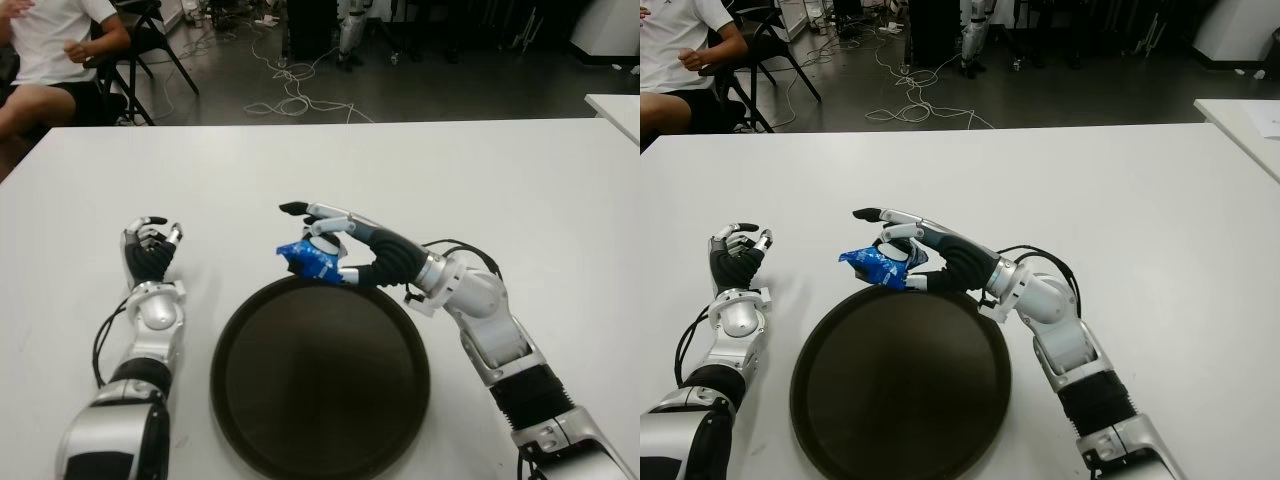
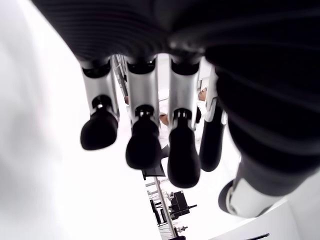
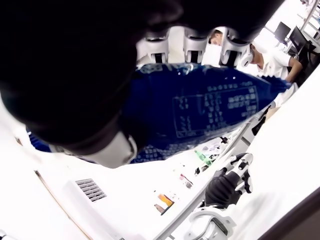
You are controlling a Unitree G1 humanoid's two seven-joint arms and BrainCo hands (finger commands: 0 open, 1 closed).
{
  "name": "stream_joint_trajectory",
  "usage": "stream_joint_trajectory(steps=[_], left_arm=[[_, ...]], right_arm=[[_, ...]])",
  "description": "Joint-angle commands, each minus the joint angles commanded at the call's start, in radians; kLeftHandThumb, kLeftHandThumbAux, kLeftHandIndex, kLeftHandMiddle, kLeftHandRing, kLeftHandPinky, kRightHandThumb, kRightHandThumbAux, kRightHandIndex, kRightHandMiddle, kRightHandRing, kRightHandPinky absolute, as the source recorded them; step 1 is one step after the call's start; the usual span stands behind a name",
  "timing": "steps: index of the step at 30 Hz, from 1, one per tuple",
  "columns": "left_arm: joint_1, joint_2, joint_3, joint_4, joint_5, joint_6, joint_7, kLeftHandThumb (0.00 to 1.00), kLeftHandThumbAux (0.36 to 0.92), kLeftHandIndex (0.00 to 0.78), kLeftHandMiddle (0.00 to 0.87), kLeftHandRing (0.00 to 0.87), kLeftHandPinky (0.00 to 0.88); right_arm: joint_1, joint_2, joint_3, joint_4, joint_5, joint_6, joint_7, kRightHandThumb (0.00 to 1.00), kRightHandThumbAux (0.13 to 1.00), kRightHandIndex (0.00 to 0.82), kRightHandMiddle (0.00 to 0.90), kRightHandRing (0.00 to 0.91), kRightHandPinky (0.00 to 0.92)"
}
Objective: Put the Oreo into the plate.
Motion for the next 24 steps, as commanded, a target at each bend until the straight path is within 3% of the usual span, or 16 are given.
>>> stream_joint_trajectory(steps=[24], left_arm=[[0.001,-0.005,0.014,-0.004,-0.025,-0.006,-0.032,0.701,0.716,0.435,0.741,0.755,0.765]], right_arm=[[-0.002,-0.007,0.004,-0.006,-0.014,-0.002,-0.002,0.702,0.726,0.415,0.007,0.000,0.000]])
